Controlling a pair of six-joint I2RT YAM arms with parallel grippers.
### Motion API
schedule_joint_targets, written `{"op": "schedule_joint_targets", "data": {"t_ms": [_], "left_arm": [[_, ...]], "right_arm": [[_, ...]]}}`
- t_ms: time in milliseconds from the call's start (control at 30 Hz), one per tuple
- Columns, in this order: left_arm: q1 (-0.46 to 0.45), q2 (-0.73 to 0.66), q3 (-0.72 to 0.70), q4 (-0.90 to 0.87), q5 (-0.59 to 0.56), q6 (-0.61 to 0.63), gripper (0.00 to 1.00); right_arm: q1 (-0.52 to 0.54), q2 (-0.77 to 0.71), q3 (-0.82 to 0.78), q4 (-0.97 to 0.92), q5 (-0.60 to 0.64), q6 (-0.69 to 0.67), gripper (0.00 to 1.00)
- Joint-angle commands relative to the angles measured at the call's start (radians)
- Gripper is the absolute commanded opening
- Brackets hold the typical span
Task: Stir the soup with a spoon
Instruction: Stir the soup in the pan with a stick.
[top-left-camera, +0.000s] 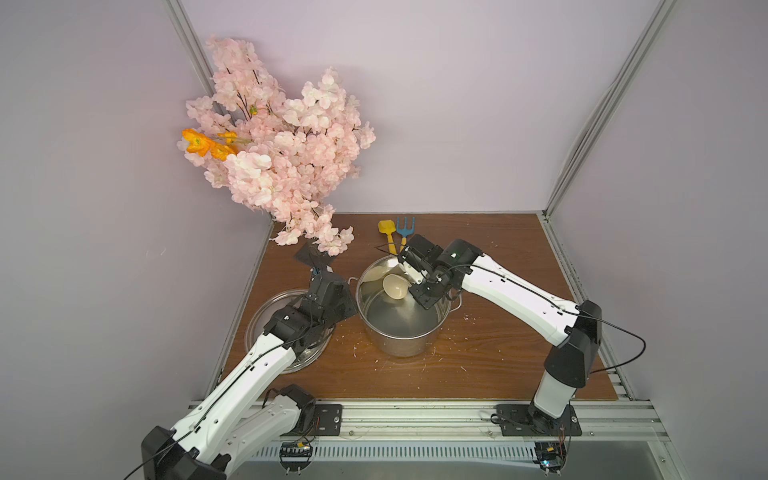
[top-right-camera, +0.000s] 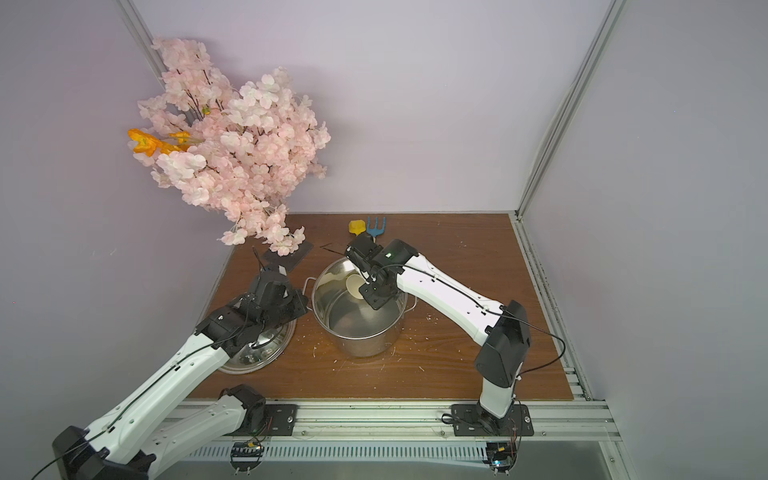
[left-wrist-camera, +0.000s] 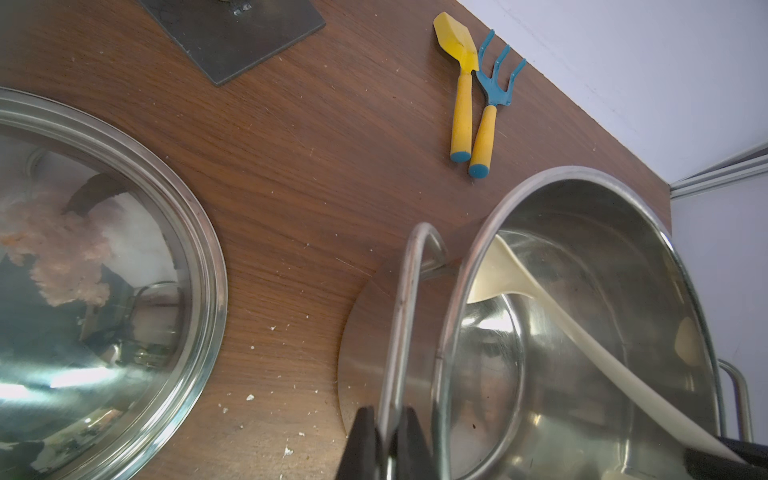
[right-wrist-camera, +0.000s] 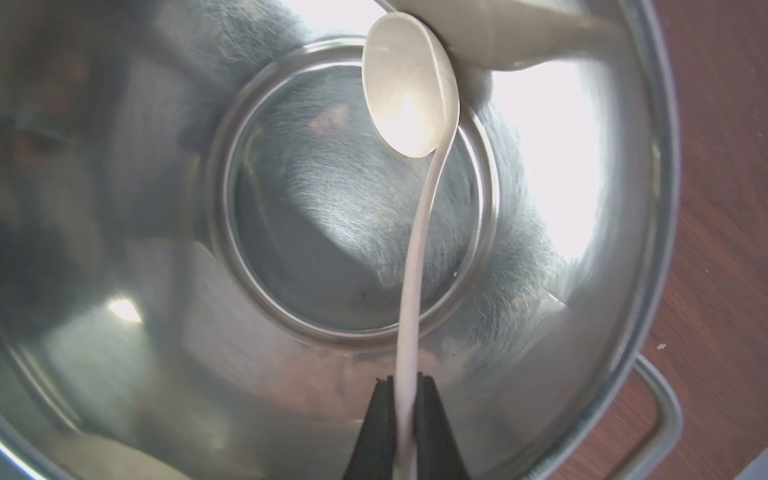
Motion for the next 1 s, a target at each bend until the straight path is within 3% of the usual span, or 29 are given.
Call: {"op": "schedule_joint_targets", "data": {"t_ms": [0, 267, 500, 667, 967], "left_arm": [[0.009, 0.006, -0.011, -0.015, -0.005, 0.008, 0.0], [0.01, 0.007, -0.012, -0.013, -0.013, 0.016, 0.0], [0.009, 0.007, -0.008, -0.013, -0.006, 0.016, 0.0], [0.01, -0.004, -0.018, -0.012, -0.001, 0.015, 0.0], [0.01, -0.008, -0.019, -0.012, 0.002, 0.015, 0.0]], "right_arm": [[0.051, -0.003, 0.012, 0.026, -0.033, -0.006, 0.0], [0.098, -0.135, -0.171, 0.048, -0.025, 0.035, 0.0], [0.029, -0.228, -0.284, 0.031, 0.053, 0.056, 0.0], [-0.034, -0.192, -0.211, 0.038, 0.074, 0.041, 0.0], [0.011, -0.015, 0.0, 0.043, -0.023, 0.011, 0.0]]}}
